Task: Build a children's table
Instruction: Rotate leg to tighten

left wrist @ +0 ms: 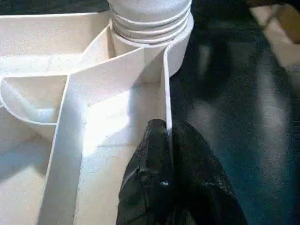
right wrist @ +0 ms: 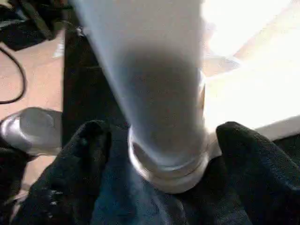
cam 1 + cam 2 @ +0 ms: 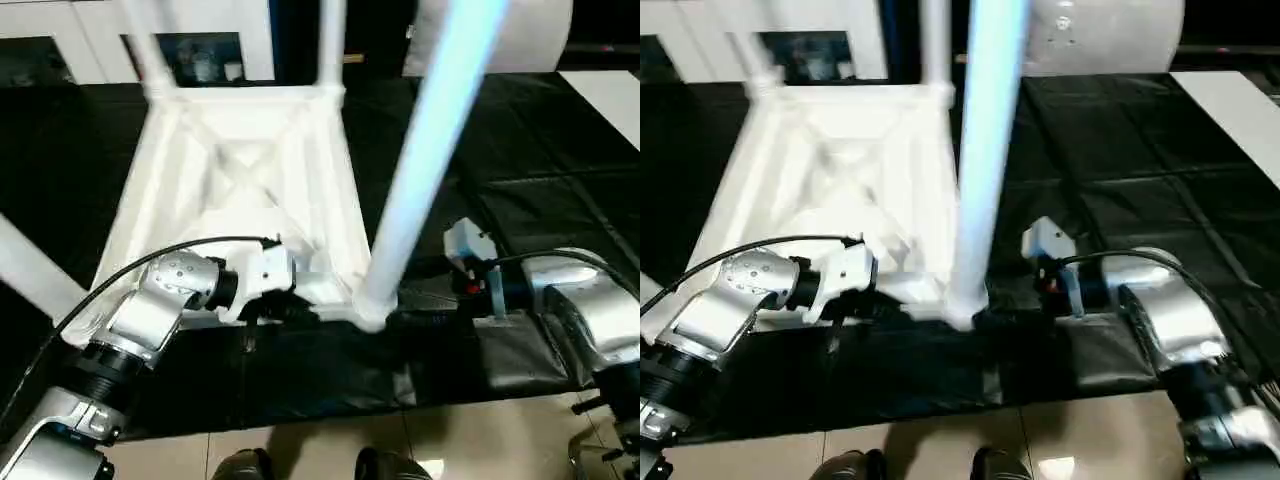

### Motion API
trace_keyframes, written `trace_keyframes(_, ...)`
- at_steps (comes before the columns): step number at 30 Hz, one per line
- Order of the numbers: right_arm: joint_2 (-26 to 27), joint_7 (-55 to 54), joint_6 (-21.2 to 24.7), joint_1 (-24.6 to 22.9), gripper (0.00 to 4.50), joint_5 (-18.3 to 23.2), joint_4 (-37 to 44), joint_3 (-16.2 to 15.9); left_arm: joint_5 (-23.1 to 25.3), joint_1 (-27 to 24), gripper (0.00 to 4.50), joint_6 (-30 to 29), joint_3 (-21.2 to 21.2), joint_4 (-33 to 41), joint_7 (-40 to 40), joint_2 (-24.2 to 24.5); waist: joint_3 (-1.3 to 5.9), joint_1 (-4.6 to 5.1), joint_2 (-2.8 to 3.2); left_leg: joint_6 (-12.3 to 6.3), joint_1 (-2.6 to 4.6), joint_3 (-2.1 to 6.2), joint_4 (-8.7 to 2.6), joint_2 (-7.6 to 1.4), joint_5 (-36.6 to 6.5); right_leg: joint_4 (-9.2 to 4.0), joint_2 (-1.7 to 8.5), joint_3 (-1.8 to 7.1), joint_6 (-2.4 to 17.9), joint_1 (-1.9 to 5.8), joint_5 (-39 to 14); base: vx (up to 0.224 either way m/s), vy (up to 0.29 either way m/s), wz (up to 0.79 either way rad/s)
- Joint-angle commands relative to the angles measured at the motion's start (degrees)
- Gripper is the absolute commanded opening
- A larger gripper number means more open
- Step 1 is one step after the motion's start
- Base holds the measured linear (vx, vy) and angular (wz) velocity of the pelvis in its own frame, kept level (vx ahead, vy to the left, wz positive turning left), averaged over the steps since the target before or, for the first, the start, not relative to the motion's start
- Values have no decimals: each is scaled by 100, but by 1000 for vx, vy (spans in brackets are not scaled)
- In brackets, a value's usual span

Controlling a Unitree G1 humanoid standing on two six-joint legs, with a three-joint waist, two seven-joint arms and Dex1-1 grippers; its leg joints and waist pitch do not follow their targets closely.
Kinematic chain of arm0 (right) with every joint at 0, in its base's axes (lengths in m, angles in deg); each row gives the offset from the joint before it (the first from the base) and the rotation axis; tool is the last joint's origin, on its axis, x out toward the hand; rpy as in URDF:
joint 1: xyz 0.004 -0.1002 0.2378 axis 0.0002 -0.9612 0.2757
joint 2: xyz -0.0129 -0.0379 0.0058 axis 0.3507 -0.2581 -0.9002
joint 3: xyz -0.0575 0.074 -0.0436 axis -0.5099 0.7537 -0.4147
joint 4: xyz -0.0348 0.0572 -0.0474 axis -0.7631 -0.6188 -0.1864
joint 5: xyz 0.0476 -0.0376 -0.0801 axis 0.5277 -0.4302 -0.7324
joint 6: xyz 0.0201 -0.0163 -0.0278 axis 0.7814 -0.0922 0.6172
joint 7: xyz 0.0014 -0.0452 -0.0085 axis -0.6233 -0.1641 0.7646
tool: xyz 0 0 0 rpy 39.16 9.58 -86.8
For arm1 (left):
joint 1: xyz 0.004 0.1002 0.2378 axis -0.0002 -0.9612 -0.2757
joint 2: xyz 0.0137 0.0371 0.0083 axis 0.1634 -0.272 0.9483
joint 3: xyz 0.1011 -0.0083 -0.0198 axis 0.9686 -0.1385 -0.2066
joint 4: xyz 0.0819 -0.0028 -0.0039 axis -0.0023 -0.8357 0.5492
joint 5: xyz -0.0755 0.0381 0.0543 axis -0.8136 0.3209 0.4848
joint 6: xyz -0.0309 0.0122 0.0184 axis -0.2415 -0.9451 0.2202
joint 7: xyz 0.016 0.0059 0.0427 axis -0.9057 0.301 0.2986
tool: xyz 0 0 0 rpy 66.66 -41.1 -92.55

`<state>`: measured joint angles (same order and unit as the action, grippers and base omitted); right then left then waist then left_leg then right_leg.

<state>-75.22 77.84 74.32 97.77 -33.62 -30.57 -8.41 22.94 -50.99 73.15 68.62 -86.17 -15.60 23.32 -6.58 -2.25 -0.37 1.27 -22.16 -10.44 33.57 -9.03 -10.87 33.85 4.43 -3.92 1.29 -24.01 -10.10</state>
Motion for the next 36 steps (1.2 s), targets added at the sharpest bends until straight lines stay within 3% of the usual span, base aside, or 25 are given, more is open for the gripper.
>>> trace_keyframes(1,-5,342,-82,123,373,124,-109,-78,-72,51,0,195,287,-30,-398,-9,303,26,-64,-845,135,111,-375,-487,-648,-328,455,328,1637,289,-1079,0,0,0)
trace_keyframes(5,60,623,-132,240,342,164,-339,-175,-71,117,0,266,245,-133,-489,-2,300,27,-68,-572,138,124,-399,-480,-911,-351,466,339,1567,295,-1337,0,0,0)
trace_keyframes(12,243,743,-139,263,269,202,-457,-234,-60,180,0,338,228,-243,-525,7,338,8,-63,-637,127,111,-375,-475,-591,-296,463,345,1669,312,-831,0,0,0)
trace_keyframes(15,379,696,-117,231,249,219,-491,-240,-54,195,0,353,211,-292,-524,-8,337,-14,-33,-646,129,103,-375,-474,-634,-301,463,339,1712,308,-799,0,0,0)
trace_keyframes(18,481,607,140,130,222,378,-352,-197,-75,168,0,200,147,-257,-415,-39,334,-31,3,-580,137,114,-391,-490,-710,-301,461,336,1714,308,-860,0,0,0)
trace_keyframes(21,564,353,407,-37,214,513,-59,-120,-114,118,0,-108,48,-146,-175,-117,330,-28,-23,-513,134,108,-402,-492,-746,-296,459,347,1699,316,-837,0,0,0)
trace_keyframes(24,614,80,583,-141,211,464,120,-126,-127,75,0,-306,-15,-59,30,-195,305,-12,-34,-437,125,114,-419,-470,-907,-353,478,349,1596,314,-1291,0,0,0)
trace_keyframes(26,614,80,583,-141,211,464,120,-126,-127,75,0,-306,-15,-59,30,-195,283,-2,-31,-306,148,121,-433,-469,-1199,-428,485,361,1415,280,-1903,0,0,0)
trace_keyframes(29,627,14,627,-164,211,450,161,-129,-130,66,0,-353,-30,-39,78,-213,282,14,-25,-246,149,136,-455,-477,-1264,-435,472,362,1320,267,-1994,0,0,0)
trace_keyframes(31,771,-525,848,-283,209,254,317,-137,-136,8,0,-654,-129,93,420,-350,280,24,-26,-250,139,135,-460,-481,-1179,-417,472,373,1342,270,-1803,0,0,0)
trace_keyframes(32,1643,-2221,1110,-397,209,-62,202,212,18,-120,0,-1386,-262,398,1360,-892,258,61,-31,-191,122,138,-479,-488,-1117,-396,466,381,1360,258,-1727,0,0,0)
trace_keyframes(33,2264,-3393,1269,-463,209,-269,93,466,136,-201,0,-1879,-352,594,2024,-1291,186,94,-36,-60,129,141,-504,-465,-1474,-491,482,368,1267,209,-2329,0,0,0)
trace_keyframes(34,2966,-4671,1287,-481,209,-482,-135,716,308,-246,0,-2397,-421,747,2839,-1861,183,152,-57,105,109,178,-517,-466,-1587,-465,504,360,1163,243,-2686,0,0,0)
trace_keyframes(35,3166,-5033,1275,-481,209,-539,-208,784,358,-252,0,-2539,-439,780,3081,-2040,147,190,11,272,94,226,-545,-453,-1749,-470,515,325,1043,234,-3134,-49,12,-25)
trace_keyframes(36,3280,-5250,1177,-464,209,-577,-278,809,366,-220,0,-2589,-467,737,3290,-2229,168,337,-67,425,197,313,-471,-349,-2263,-675,556,209,402,199,-4492,-23,47,-20)
